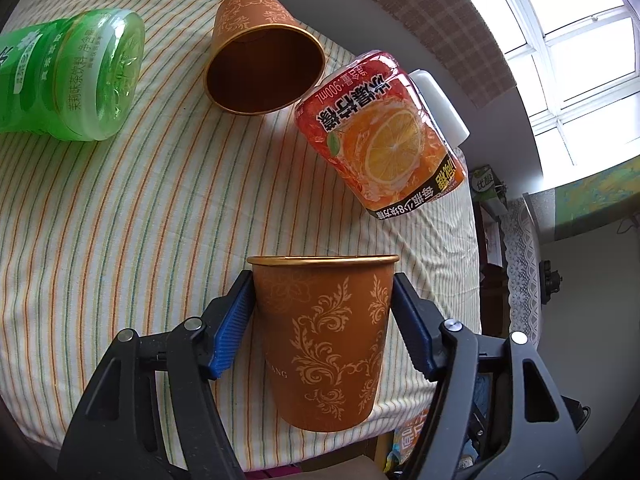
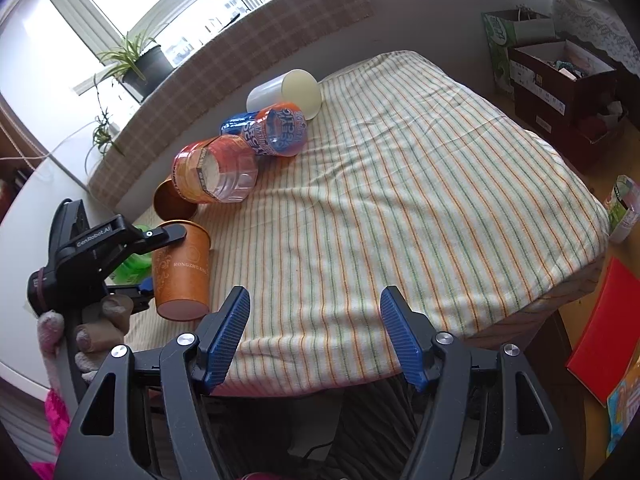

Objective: Flip cup upright
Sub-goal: 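Grasp the upright brown cup with the left tool while the right tool releases it, then lower the brown cup upright onto the bed and open the left tool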

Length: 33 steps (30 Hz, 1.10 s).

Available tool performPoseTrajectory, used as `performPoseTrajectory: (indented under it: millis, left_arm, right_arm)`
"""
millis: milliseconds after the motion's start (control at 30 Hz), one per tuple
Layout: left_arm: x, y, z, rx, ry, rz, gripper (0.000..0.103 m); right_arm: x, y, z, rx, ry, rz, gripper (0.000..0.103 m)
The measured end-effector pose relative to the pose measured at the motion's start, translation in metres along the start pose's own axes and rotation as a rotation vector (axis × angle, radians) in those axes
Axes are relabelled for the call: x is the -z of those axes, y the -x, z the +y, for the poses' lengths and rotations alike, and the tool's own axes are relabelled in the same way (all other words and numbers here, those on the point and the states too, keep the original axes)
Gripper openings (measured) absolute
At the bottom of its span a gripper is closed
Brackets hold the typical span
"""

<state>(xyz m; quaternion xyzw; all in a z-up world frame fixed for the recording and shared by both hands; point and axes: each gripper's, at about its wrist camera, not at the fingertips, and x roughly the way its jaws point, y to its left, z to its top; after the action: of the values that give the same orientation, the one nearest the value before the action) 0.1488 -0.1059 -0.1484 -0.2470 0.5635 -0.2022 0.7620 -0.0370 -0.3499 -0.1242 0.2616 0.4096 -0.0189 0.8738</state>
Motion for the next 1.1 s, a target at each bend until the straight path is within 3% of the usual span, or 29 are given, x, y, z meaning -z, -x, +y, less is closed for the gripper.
performPoseTrajectory:
  millis: [300,600,1100]
  left_arm:
    - [0.002,0.008,-0.013,-0.010,-0.051,-0.035,0.069]
    - [0.015,0.036,-0.031,-0.117,-0.219,-0.179,0.069]
    - [0.021,0.051,-0.037,-0.275,-0.366,-0.351,0.069]
  right_arm:
    - [0.000,-0.001,0.002,0.005,0.002,0.003,0.067]
    - [0.000,-0.004,0.006,-0.006,0.000,0.013,0.067]
    - [0.000,-0.008,0.023,-0.015,0.042,0.023,0.067]
